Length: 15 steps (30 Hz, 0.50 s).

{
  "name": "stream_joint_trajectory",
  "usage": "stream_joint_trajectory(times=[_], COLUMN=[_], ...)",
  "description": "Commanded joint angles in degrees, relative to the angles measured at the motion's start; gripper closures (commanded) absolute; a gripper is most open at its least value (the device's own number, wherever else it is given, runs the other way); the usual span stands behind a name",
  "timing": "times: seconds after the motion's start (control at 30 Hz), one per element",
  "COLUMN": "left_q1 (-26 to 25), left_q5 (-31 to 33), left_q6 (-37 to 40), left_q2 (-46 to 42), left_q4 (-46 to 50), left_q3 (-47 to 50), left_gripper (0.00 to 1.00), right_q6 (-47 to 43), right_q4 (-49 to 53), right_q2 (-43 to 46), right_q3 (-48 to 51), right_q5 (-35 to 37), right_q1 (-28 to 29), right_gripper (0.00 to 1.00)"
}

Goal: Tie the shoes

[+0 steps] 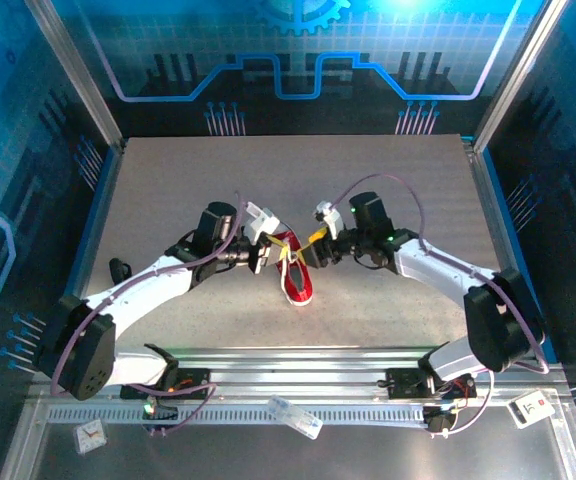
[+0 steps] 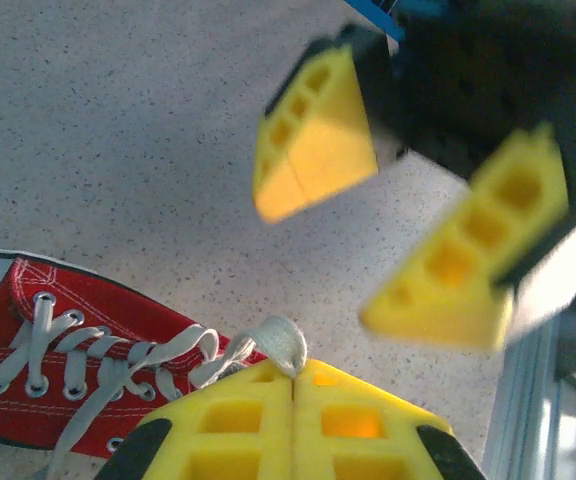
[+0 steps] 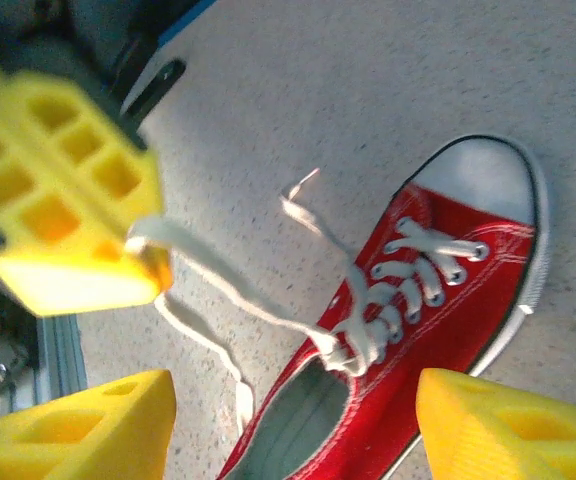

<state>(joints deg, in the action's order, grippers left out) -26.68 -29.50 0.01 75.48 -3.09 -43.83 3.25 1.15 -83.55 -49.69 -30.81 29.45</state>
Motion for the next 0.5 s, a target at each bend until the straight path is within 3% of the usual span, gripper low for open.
stream_joint_trajectory(times=[0.0,0.27,0.47], left_q1=[0.7,1.4,1.7], left_q5=[-3.1,-5.2,-5.8], left_q6=[-2.4,-4.7,-5.7], left_q2=[1.4,3.8,4.5], left_q4=[1.1,1.4,0.9], left_q3=[-2.3,-3.6,-3.9], left_gripper=[1.00,1.00,1.00], right_q6=[-6.1,-8.9,-9.1], right_q4=[-4.2,-4.1,-5.1], right_q2=[1.3,-3.6,-6.2], right_q3=[0.4,-3.4,-5.0], right_q5=[4.5,6.0,7.2], right_q1=[3.0,6.2,7.4], right_gripper=[0.33,0.32,0.41])
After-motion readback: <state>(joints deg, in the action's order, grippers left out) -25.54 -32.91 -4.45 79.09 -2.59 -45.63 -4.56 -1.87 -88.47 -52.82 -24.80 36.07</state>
